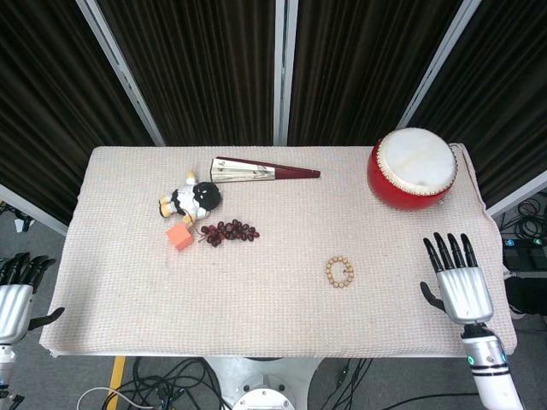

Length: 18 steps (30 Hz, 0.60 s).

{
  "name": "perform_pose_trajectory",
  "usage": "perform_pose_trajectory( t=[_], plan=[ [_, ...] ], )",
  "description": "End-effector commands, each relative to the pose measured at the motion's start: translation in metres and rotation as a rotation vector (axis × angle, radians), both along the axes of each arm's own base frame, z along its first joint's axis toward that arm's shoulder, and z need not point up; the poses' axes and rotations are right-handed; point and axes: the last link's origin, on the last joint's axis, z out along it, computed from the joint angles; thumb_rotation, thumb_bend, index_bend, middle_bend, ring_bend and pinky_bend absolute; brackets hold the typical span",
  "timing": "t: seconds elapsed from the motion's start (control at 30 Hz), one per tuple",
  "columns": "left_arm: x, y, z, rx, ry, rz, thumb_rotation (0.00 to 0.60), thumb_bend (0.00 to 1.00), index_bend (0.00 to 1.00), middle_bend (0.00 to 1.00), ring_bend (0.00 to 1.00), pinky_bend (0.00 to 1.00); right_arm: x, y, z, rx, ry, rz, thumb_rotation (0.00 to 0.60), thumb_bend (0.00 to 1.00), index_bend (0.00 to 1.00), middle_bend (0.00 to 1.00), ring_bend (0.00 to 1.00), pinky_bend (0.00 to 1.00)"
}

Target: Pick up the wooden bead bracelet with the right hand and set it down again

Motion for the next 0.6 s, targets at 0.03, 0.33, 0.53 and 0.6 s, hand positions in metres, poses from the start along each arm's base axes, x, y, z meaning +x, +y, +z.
perform_pose_trajectory(
  t=[0.03,0.33,0.53,0.6],
  plan=[
    [0.0001,-0.0035,-0.0008,0.004,-0.004,0.0,0.6,0.0,0.19,0.16,0.05,0.1,-0.0032,0.0334,0.0038,0.016,-0.097,0.017,0.384,0.3,0.0,0.01,0.0,0.0],
    [0.0003,-0.0079,-0.0005,0.013,-0.01,0.005,0.6,0.0,0.19,0.16,0.05,0.1,0.0019,0.04,0.0101,0.03,-0.054,0.041,0.378,0.3,0.0,0.02,0.0,0.0],
    [0.0002,-0.0081,0.0005,0.014,-0.002,0.005,0.6,0.0,0.19,0.15,0.05,0.1,-0.0008,0.0356,0.0075,0.04,-0.111,0.047,0.376,0.3,0.0,0.02,0.0,0.0],
    [0.0004,-0.0075,0.0004,0.011,-0.002,0.003,0.6,0.0,0.19,0.15,0.05,0.1,-0.003,0.0354,0.0044,0.063,-0.189,0.024,0.373,0.3,0.0,0.02,0.0,0.0]
  ],
)
